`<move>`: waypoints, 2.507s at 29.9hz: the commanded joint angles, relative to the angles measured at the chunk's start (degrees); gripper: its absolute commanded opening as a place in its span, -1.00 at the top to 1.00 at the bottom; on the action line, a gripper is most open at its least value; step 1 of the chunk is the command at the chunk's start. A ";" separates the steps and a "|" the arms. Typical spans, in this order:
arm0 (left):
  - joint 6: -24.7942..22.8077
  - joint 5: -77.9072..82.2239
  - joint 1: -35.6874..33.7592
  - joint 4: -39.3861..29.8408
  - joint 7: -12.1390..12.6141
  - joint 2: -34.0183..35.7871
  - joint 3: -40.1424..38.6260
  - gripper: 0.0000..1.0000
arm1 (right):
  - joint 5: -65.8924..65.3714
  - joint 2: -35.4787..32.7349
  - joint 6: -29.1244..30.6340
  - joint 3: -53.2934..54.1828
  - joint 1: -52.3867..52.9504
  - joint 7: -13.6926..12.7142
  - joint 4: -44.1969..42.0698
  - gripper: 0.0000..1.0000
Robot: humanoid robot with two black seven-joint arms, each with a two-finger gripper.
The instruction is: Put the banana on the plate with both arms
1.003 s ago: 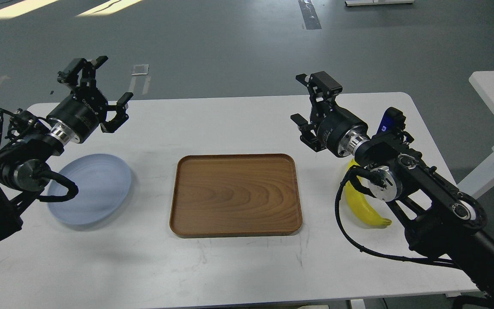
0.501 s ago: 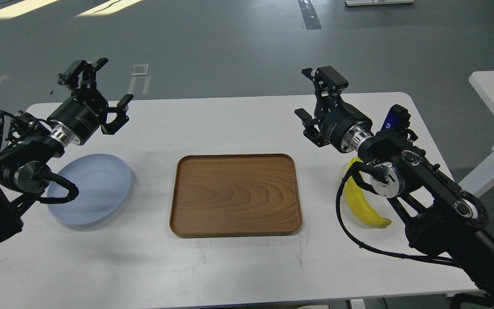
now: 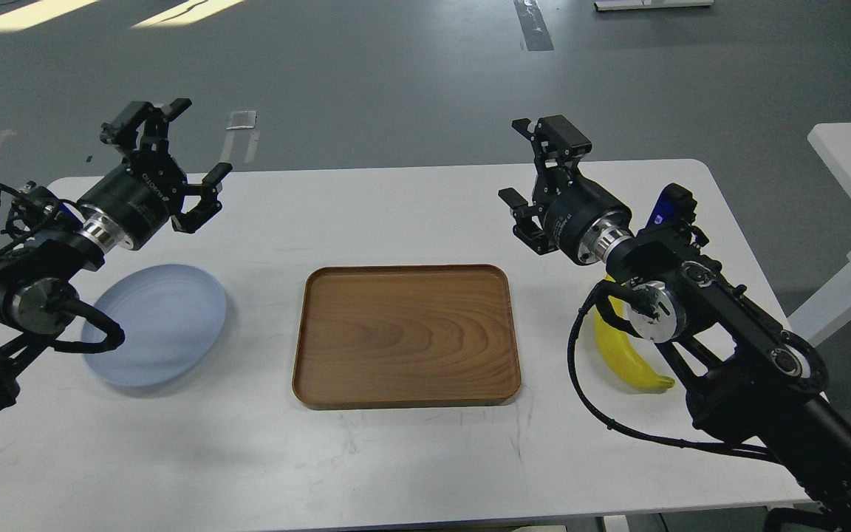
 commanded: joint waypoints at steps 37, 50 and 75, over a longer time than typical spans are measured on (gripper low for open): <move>41.92 47.81 9.83 13.03 -2.04 6.13 26.10 -0.62 | -0.01 1.88 -0.09 2.89 -3.51 0.09 0.02 -1.00; 41.83 47.72 10.97 15.14 -2.04 6.39 26.27 -0.55 | -0.01 1.97 -0.09 2.62 -3.51 0.09 0.02 -1.00; 40.34 46.67 13.52 19.97 -2.04 4.28 25.92 1.00 | -0.01 1.97 -0.09 2.71 -3.78 0.09 -0.07 -1.00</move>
